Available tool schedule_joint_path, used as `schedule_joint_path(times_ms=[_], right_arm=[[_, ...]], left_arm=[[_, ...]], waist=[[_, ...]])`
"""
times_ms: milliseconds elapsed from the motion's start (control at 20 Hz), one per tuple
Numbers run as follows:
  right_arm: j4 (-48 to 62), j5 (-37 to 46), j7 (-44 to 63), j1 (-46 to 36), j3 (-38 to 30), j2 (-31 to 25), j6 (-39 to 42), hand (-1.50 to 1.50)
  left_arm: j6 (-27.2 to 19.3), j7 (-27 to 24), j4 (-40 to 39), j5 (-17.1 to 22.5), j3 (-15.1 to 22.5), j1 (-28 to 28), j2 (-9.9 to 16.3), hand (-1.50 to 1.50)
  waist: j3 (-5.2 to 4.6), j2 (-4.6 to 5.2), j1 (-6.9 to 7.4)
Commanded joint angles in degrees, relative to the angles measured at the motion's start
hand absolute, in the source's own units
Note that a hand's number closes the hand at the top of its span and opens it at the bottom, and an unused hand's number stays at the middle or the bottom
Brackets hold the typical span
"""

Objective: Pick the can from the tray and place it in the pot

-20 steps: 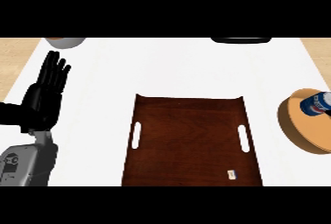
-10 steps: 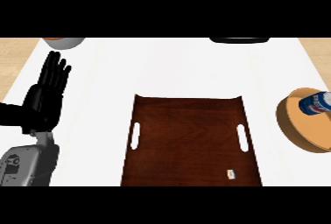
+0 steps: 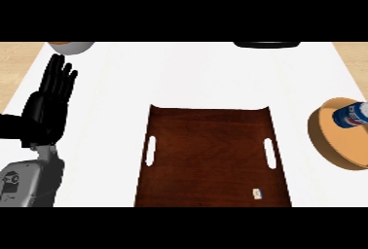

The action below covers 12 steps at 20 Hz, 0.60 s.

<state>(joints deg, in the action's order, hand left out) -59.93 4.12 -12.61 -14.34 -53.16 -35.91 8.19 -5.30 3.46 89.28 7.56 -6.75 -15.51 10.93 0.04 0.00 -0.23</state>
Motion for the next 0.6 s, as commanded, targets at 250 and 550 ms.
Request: schedule_joint_path(times_ms=[250, 550], right_arm=[[14.2, -6.7, -10.2, 6.3, -6.7, -9.5, 6.3, -1.50], [33.0, -6.0, -22.0, 6.5, -7.2, -18.7, 9.9, -1.50]], left_arm=[[1.3, -3.7, -0.1, -0.9, 0.0, 4.3, -0.5, 0.00], [-0.1, 0.1, -1.1, -0.9, -0.4, -1.4, -0.3, 0.00]], waist=[[0.00, 0.04, 0.14], [0.17, 0.23, 0.55]])
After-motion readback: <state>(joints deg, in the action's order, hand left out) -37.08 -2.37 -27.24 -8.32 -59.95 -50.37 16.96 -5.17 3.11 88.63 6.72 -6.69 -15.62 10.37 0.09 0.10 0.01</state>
